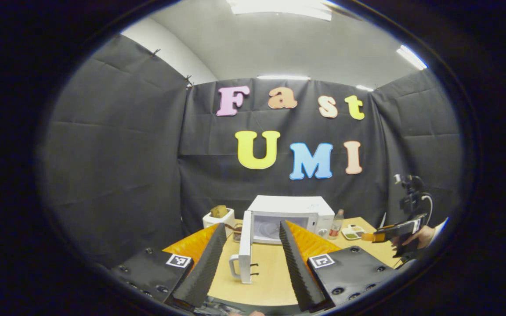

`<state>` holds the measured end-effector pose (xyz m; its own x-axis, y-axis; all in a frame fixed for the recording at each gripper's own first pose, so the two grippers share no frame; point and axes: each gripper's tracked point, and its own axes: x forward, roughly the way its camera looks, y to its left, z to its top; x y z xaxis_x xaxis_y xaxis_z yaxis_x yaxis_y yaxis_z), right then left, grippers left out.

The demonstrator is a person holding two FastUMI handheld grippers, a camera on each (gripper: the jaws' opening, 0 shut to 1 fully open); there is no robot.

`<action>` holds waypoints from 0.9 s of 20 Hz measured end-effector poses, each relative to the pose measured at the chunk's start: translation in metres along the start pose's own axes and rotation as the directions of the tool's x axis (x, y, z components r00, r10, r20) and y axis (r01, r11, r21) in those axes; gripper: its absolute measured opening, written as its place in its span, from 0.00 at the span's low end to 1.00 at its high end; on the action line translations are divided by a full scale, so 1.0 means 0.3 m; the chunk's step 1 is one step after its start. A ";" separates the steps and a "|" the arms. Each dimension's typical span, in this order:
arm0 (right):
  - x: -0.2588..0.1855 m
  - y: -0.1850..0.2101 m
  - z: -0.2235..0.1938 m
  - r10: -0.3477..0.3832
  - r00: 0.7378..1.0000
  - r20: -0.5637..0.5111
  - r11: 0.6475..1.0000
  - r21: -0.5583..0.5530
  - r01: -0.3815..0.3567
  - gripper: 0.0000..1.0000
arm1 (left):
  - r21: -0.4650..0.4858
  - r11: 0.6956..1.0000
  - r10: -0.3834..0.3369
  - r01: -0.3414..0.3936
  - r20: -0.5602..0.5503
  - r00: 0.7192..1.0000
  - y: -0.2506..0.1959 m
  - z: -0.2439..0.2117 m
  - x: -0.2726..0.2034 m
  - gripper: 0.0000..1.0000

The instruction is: Open the microwave oven with the left hand, put the food in, and close the microwave oven.

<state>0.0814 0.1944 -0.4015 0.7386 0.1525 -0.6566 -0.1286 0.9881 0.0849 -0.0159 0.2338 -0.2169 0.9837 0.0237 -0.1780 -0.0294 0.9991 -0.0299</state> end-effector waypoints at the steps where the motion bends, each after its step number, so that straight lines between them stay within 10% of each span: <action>1: 0.040 0.020 -0.058 0.008 0.999 -0.050 1.000 0.016 -0.008 0.96 | -0.009 1.000 -0.015 0.015 -0.005 1.000 0.011 -0.010 0.012 0.77; 5: 0.171 0.030 -0.283 -0.005 0.972 -0.234 0.999 0.037 0.014 0.96 | -0.006 1.000 0.009 -0.009 -0.017 1.000 0.091 -0.023 0.037 0.87; 7: 0.222 0.024 -0.349 -0.022 0.957 -0.290 1.000 0.000 0.023 0.96 | -0.027 0.999 0.045 -0.046 -0.030 0.999 0.117 -0.029 0.036 0.77; 18: 0.413 0.004 -0.486 0.008 0.916 -0.401 0.995 -0.092 -0.049 0.92 | -0.048 0.974 0.213 -0.220 -0.108 0.971 0.025 -0.042 0.089 0.82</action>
<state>0.0763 0.2113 -0.5920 0.4104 0.1390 -0.9013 -0.2251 0.9732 0.0476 0.0079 0.2415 -0.2342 0.9297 0.2325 -0.2856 -0.2532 0.9667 -0.0372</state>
